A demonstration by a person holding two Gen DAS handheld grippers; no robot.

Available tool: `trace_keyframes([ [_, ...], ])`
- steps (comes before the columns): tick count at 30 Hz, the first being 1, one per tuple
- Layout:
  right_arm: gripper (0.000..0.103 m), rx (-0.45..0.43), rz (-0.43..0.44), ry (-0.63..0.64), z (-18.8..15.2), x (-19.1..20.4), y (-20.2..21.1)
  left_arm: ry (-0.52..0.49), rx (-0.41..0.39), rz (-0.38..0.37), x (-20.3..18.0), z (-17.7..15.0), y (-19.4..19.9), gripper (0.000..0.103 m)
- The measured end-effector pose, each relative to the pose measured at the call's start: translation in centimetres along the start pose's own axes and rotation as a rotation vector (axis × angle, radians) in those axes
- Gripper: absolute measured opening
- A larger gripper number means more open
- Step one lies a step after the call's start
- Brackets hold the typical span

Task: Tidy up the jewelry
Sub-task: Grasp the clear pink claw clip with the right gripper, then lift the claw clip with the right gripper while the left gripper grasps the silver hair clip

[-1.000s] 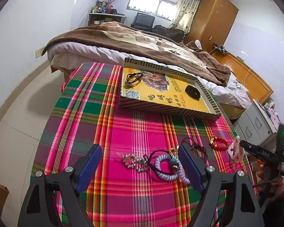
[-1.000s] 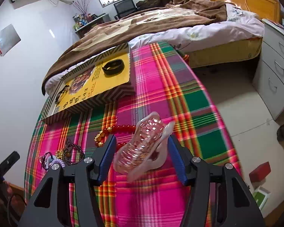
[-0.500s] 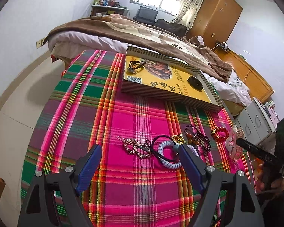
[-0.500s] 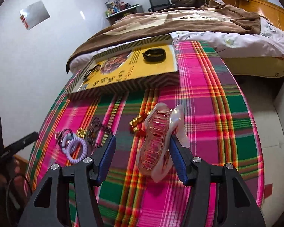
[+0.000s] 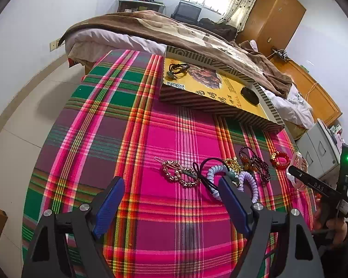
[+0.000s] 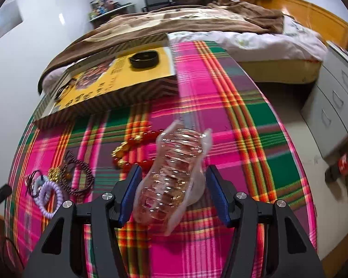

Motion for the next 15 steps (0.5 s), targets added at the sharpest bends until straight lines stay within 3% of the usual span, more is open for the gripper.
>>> trace_keyframes([
  [2,0.057,-0.024,-0.016,-0.019,0.0,-0.5,0.3,0.001,0.003,-0.001,0.0,0.0,-0.1,0.082],
  [5,0.036,-0.048,-0.026,-0.029,0.0,-1.0,0.7,0.001,0.003,-0.005,-0.2,-0.1,-0.2,0.082],
  [15,0.036,-0.1,0.006,-0.053,-0.8,-2.5,2.4,-0.003,0.025,-0.005,0.1,-0.3,-0.5,0.082],
])
Point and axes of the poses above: each gripper's, at about its wrist camera, not at the fingertips, and y roughly against the way its jaws point, x to its left, z to its top, the point moved 1 cm from there along -y, roughly the way its jaws point, and after that the axes turned 9 degrees about -z, right-handed, at the moved point
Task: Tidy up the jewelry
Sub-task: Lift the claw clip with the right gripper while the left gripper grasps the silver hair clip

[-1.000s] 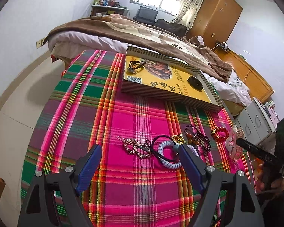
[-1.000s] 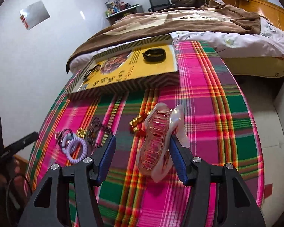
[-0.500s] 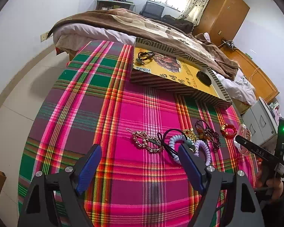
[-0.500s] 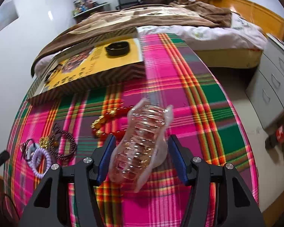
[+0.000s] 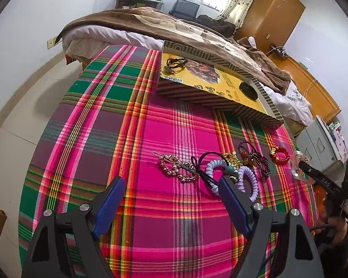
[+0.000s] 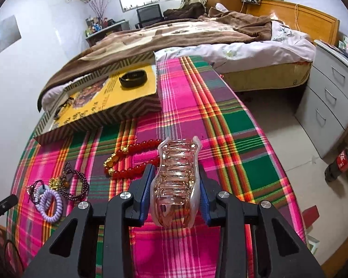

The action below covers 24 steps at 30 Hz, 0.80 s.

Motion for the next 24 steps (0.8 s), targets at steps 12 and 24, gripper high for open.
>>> trace_keyframes([
  [12,0.036,-0.079,0.069,0.022,-1.1,-1.6,4.0,0.034,-0.001,0.161,2.8,0.3,-0.6,0.082],
  [24,0.036,-0.069,0.107,0.018,-1.2,-1.2,3.6,-0.045,0.031,0.18,0.2,1.8,-3.7,0.082],
])
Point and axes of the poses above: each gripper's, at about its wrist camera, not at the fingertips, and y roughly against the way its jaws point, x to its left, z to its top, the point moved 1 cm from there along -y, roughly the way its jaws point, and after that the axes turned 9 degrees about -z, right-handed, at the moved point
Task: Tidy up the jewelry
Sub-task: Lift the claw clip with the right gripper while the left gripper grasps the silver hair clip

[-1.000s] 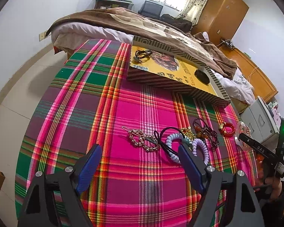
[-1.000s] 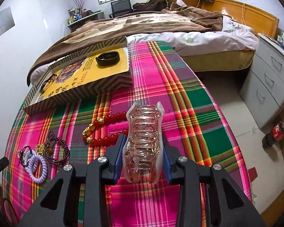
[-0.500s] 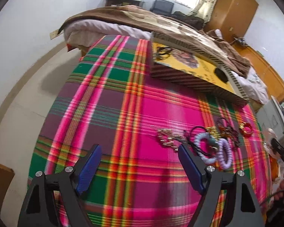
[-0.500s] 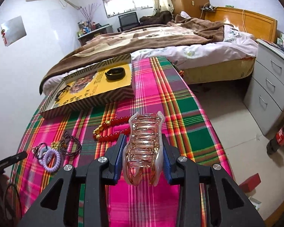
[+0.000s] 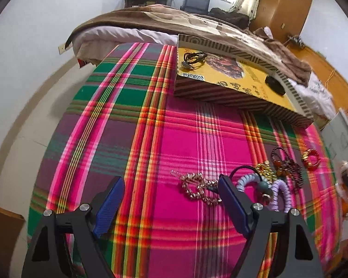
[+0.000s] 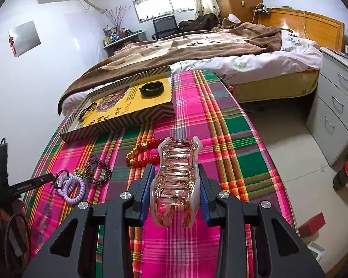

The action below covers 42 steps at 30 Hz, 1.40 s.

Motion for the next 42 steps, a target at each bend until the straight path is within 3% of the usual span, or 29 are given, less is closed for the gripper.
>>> trace_keyframes([
  [10,0.036,0.007,0.016,0.001,-0.1,0.2,-0.4,-0.089,0.017,0.007,-1.2,-1.0,0.3,0.082],
  [19,0.036,0.005,0.023,-0.005,-0.2,0.2,-0.5,-0.112,0.029,0.112,0.7,-1.5,1.8,0.084],
  [22,0.036,0.004,0.026,-0.002,-0.2,0.4,-0.5,-0.091,0.019,0.094,0.7,-1.4,1.7,0.083],
  [25,0.036,0.004,0.026,0.002,-0.2,0.6,-0.5,-0.09,0.018,0.02,-0.1,-1.4,1.0,0.083],
  [29,0.036,0.0,0.02,0.003,-0.2,0.6,-0.3,-0.118,0.024,0.081,-0.9,-1.3,0.1,0.083],
  [32,0.036,-0.004,0.017,0.0,-0.2,0.5,-0.3,-0.11,0.006,0.09,-0.8,-1.1,0.3,0.071],
  [34,0.036,-0.002,0.019,0.0,-0.2,0.5,-0.3,-0.123,0.003,0.083,-1.0,-1.1,0.4,0.056],
  [37,0.036,0.001,0.021,0.001,-0.2,0.6,-0.4,-0.132,0.002,0.076,-1.3,-1.1,0.6,0.041],
  [42,0.036,0.002,0.021,0.001,-0.2,0.5,-0.5,-0.138,-0.001,0.069,-1.3,-1.2,0.6,0.027],
])
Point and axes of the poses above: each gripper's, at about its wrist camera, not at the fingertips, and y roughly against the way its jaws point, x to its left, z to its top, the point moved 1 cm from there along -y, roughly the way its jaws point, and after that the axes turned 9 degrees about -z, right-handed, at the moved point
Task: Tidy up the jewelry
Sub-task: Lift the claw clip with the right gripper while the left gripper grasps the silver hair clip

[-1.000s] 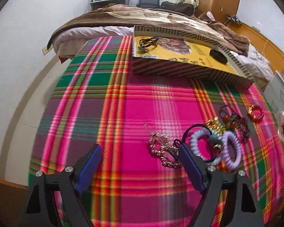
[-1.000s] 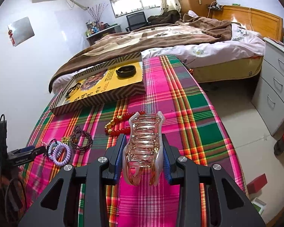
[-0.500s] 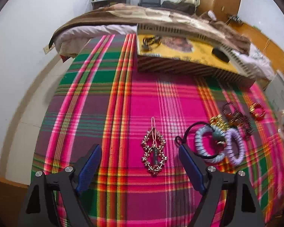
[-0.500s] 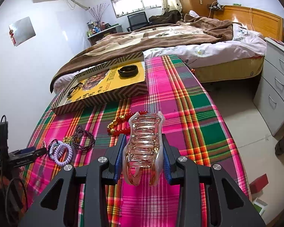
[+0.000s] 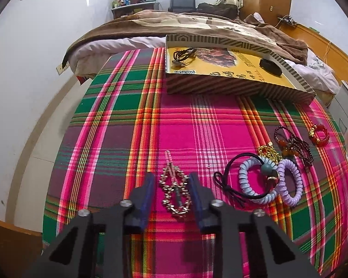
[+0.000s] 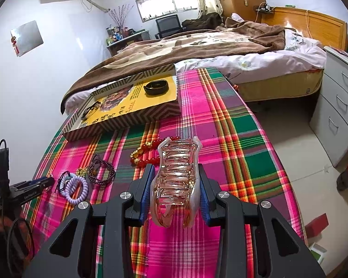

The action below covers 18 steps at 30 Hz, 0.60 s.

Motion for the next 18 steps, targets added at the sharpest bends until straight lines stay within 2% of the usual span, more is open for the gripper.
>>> trace_keyframes([
  [9,0.036,-0.005,-0.002,0.0,0.2,0.0,0.2,0.012,-0.019,-0.016,0.1,0.1,0.7,0.026],
  [18,0.036,-0.033,0.002,0.029,1.6,0.8,0.9,-0.016,-0.058,-0.033,-0.4,1.5,2.8,0.026],
])
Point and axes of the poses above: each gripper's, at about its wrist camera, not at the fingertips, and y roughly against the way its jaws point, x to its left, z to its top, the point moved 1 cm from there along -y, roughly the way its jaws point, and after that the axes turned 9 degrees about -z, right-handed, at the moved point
